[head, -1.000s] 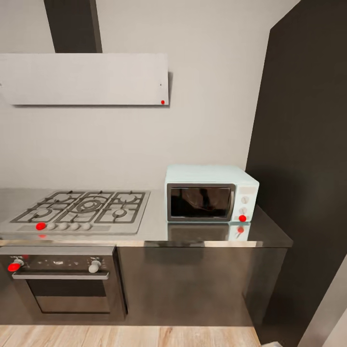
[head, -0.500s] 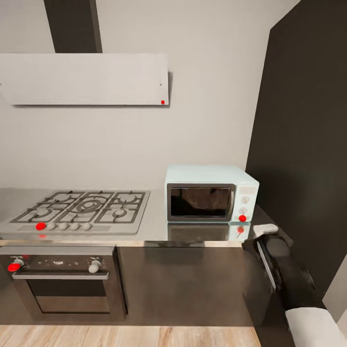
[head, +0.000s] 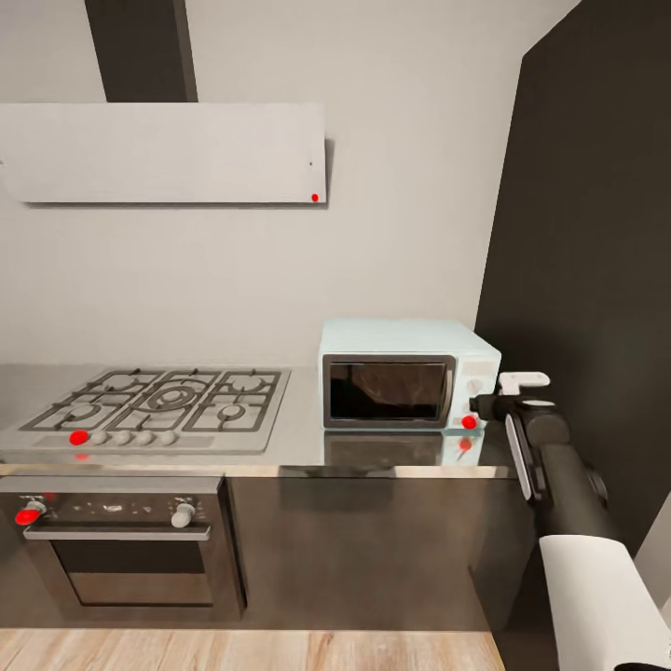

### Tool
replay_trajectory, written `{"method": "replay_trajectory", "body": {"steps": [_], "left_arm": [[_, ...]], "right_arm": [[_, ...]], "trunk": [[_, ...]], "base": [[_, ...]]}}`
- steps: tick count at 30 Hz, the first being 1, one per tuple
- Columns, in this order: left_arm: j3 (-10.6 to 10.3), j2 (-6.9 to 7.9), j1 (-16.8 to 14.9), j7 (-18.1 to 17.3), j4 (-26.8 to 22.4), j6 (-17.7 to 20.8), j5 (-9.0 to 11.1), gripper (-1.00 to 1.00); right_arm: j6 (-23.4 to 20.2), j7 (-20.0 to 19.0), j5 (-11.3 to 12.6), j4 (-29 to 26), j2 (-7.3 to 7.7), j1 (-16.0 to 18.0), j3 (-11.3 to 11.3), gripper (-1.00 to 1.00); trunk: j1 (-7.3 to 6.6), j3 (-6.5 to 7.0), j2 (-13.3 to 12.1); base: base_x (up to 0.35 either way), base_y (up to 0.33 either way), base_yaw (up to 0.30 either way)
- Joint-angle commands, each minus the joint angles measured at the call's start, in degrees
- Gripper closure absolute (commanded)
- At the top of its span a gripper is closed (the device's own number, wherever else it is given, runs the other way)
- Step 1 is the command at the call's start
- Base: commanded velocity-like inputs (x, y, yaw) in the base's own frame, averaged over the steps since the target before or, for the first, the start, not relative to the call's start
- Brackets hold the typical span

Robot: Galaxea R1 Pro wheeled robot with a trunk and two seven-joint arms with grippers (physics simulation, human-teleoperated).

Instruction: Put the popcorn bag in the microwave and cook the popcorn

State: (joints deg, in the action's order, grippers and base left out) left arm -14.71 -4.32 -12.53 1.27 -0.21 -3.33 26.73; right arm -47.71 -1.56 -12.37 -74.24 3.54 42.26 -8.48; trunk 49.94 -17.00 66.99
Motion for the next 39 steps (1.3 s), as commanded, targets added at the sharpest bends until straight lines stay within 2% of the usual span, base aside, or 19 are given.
{"method": "replay_trajectory", "body": {"steps": [1, 7, 10, 12, 15, 19, 24, 29, 32, 34, 36, 39], "left_arm": [[-0.49, 0.00, -0.04, 0.13, 0.04, -0.18, 0.44, -1.00], [-0.47, 0.02, -0.05, 0.13, 0.04, -0.19, 0.43, -1.00], [-0.47, 0.02, -0.07, 0.13, 0.04, -0.19, 0.41, -1.00], [-0.49, -0.04, -0.07, 0.13, 0.00, -0.19, 0.37, -1.00], [-0.49, -0.04, -0.04, 0.13, -0.05, -0.19, 0.33, -1.00], [-0.49, -0.06, -0.04, 0.13, -0.05, -0.19, 0.28, -1.00], [-0.49, -0.07, -0.04, 0.13, -0.05, -0.19, 0.14, -1.00], [-0.51, 0.01, -0.05, 0.07, -0.05, -0.19, -0.08, -1.00], [-0.50, 0.05, -0.06, 0.06, -0.05, -0.19, -0.09, -1.00], [-0.50, 0.03, -0.06, 0.06, -0.05, -0.21, -0.10, -1.00], [-0.50, 0.02, -0.06, 0.10, -0.05, -0.21, -0.08, -1.00], [-0.49, 0.02, -0.05, 0.08, -0.05, -0.19, -0.02, -1.00]], "right_arm": [[-0.22, -0.18, -0.36, 0.09, -0.04, 0.03, 0.06, -1.00], [-0.14, -0.14, -0.21, 1.68, -0.98, 0.06, 0.15, -1.00], [0.70, -0.44, -0.09, 4.83, -1.14, 0.05, 0.07, -1.00], [1.82, -0.57, -0.17, 8.21, -0.96, 0.08, -0.01, -1.00], [5.95, -0.63, -0.13, 12.85, -0.58, 0.07, -0.16, -1.00], [7.71, -0.68, 0.09, 14.86, -0.51, 0.09, -0.23, -1.00], [9.07, -1.14, 2.31, 16.04, -0.40, 0.09, -0.15, -1.00], [9.43, -1.25, 2.76, 17.59, -0.36, 0.06, -0.17, -1.00], [13.03, -1.46, 2.76, 21.41, -0.30, 0.09, -0.14, -1.00], [13.84, -1.73, 2.79, 21.76, -0.29, 0.06, -0.13, -1.00], [14.25, -4.32, 2.82, 22.49, 0.05, 0.08, -0.16, -1.00], [14.69, -9.10, 2.80, 24.06, 1.83, 0.10, -0.15, -1.00]], "trunk": [[0.00, -0.07, 0.05], [0.00, -0.07, 0.05], [0.00, -0.07, 0.05], [0.00, -0.07, 0.05], [0.00, -0.07, 0.05], [0.00, -0.07, 0.05], [0.00, -0.07, 0.05], [0.00, -0.07, 0.05], [0.00, -0.07, 0.05], [0.00, -0.07, 0.05], [0.00, -0.07, 0.05], [0.00, -0.07, 0.05]], "base": [[0.000, 0.000, 0.000], [0.000, 0.000, 0.000], [0.000, 0.000, 0.000], [0.000, 0.000, 0.000], [0.000, 0.000, 0.000], [0.000, 0.000, 0.000], [0.004, 0.000, 0.000], [0.265, -0.041, 0.000], [0.161, -0.040, 0.000], [0.029, -0.007, 0.000], [0.011, -0.003, 0.000], [0.003, -0.001, 0.000]]}}
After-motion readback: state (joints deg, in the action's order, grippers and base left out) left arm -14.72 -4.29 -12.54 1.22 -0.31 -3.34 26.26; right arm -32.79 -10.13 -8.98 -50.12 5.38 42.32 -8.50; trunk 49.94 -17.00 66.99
